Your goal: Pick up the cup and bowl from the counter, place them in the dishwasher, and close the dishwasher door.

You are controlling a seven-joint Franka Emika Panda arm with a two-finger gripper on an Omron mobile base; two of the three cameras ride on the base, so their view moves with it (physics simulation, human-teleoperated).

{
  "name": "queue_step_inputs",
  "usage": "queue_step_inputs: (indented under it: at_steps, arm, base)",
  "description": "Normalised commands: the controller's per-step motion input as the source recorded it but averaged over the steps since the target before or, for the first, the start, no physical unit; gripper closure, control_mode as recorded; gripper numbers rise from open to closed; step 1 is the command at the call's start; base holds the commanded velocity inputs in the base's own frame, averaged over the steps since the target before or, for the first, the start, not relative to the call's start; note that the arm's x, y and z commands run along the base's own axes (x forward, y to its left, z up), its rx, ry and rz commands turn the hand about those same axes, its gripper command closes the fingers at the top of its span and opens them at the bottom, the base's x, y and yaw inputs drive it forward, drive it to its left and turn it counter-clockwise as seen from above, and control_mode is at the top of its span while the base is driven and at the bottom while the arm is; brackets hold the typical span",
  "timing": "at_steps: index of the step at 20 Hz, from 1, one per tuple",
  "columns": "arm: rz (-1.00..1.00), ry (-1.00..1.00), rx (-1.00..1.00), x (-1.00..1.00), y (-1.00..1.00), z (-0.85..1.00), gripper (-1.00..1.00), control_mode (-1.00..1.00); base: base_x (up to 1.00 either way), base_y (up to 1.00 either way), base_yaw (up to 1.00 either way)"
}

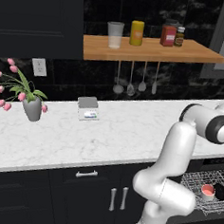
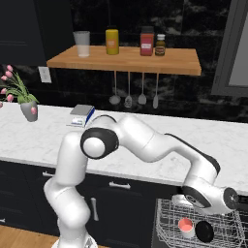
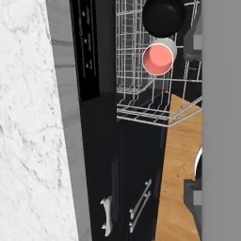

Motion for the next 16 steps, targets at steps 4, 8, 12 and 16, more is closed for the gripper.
queue_step_inputs:
  at_steps: [4, 8, 12, 16]
  arm:
    - [0.0, -0.53, 0.0, -0.8, 0.01, 0.0, -1.0, -1.0]
    - [0.01, -0.68, 0.0, -0.95, 0.13, 0.0, -1.0, -1.0]
    - [0.0, -0.66, 0.0, -0.86, 0.04, 0.0, -1.0, -1.0]
    - [0.0, -0.52, 0.0, -0.9, 0.12, 0.0, -1.0, -1.0]
  base:
    - [0.0, 0.0, 0.0]
    - [0.0, 0.0, 0.0]
    - [0.0, 0.0, 0.0]
    - [0.0, 0.0, 0.0]
